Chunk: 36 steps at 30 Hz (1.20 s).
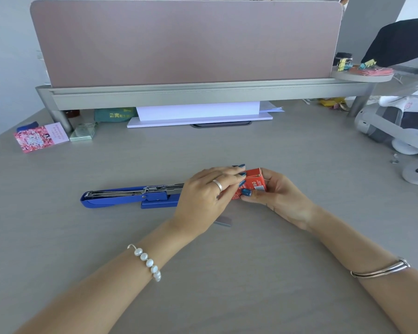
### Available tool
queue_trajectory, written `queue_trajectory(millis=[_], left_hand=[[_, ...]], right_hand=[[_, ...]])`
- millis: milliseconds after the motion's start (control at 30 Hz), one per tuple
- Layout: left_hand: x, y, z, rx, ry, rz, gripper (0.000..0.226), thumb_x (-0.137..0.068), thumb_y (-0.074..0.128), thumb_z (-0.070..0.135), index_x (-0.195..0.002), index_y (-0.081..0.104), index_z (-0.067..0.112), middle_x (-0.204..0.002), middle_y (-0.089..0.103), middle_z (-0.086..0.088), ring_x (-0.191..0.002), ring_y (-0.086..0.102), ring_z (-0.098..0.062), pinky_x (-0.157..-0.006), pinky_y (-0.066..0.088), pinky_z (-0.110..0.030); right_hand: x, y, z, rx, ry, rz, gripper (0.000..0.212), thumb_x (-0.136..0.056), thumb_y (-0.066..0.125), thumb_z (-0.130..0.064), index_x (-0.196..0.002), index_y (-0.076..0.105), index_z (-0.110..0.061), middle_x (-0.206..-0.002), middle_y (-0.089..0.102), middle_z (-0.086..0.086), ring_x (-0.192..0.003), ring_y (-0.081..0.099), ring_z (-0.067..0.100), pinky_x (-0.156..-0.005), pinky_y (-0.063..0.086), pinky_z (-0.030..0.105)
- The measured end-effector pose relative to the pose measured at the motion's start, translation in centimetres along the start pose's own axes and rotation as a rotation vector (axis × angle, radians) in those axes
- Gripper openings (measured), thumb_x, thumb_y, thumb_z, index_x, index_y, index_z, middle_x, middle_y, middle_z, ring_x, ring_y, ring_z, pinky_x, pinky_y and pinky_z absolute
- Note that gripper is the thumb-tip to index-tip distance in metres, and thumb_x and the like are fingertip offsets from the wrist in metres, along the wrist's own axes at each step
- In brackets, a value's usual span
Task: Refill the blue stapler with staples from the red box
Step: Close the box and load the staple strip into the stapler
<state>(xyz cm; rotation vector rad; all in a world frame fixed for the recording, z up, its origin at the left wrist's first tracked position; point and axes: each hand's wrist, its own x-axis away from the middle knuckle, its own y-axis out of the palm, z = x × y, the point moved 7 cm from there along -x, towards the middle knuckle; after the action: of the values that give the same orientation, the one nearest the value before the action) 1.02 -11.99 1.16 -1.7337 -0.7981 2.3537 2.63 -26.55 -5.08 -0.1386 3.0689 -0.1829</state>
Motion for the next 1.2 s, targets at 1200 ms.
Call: queue_trajectory(millis=[1200], left_hand=[[0.8, -2.3, -2.6, 0.07, -0.302, -0.31, 0.015, -0.083, 0.062, 0.012, -0.092, 0.07, 0.02, -0.081, 0.065, 0.005, -0.076, 0.053, -0.005, -0.073, 0.046, -0.021]], right_hand=[[0.4, -1.1, -1.8, 0.531, -0.216, 0.188, 0.035, -0.071, 0.065, 0.007, -0.089, 0.057, -0.022, -0.113, 0.066, 0.0, -0.095, 0.063, 0.007, -0.08, 0.046, 0.007]])
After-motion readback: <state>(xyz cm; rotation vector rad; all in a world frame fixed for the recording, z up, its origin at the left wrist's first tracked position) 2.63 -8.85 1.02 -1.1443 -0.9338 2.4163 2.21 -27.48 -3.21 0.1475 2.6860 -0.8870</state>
